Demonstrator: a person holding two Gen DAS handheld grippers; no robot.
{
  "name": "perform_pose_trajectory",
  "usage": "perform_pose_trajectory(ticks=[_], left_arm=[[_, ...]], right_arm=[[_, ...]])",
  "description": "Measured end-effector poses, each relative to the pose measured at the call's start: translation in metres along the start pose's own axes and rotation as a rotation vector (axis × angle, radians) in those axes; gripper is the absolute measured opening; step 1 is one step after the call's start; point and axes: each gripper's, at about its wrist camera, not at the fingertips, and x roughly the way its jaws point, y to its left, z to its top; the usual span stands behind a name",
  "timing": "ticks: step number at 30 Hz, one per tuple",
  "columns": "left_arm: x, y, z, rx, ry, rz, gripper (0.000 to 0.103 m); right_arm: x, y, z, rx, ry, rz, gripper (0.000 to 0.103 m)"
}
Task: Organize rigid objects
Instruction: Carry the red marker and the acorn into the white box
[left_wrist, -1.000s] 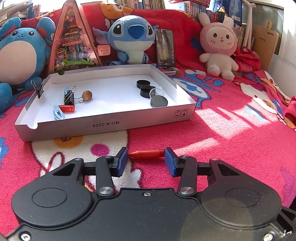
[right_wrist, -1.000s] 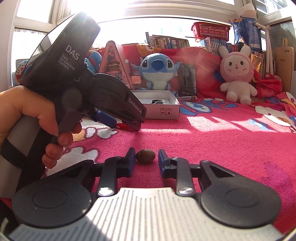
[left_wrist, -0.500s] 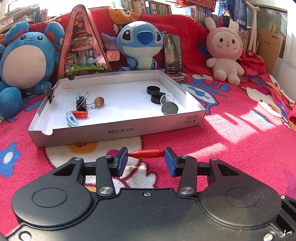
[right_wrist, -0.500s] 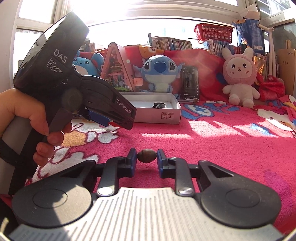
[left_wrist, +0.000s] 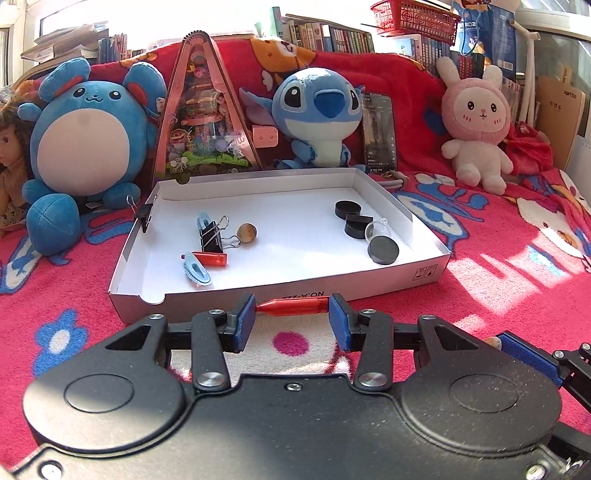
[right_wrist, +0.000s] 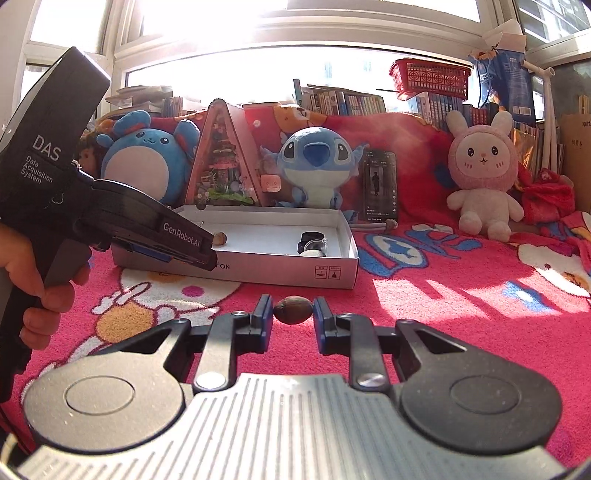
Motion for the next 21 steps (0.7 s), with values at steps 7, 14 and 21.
perform_pose_trajectory(ticks=[7,14,21], left_arm=[[0.001,0.018,0.007,-0.032,-0.014,0.021,0.041],[0.003,0.036,0.009,-0.068,-0.013,0.034,0.041],[0.004,0.050,0.011,-0.109,-0.021,0.044,0.041]], right_arm=[[0.018,0.000,0.017,0.014,0.011,0.004,0.028],[0.030,0.004,0.033,0.023,0.009,0.024,0.028],[0.044,0.006,0.043,0.048,0.022,0.042,0.028]])
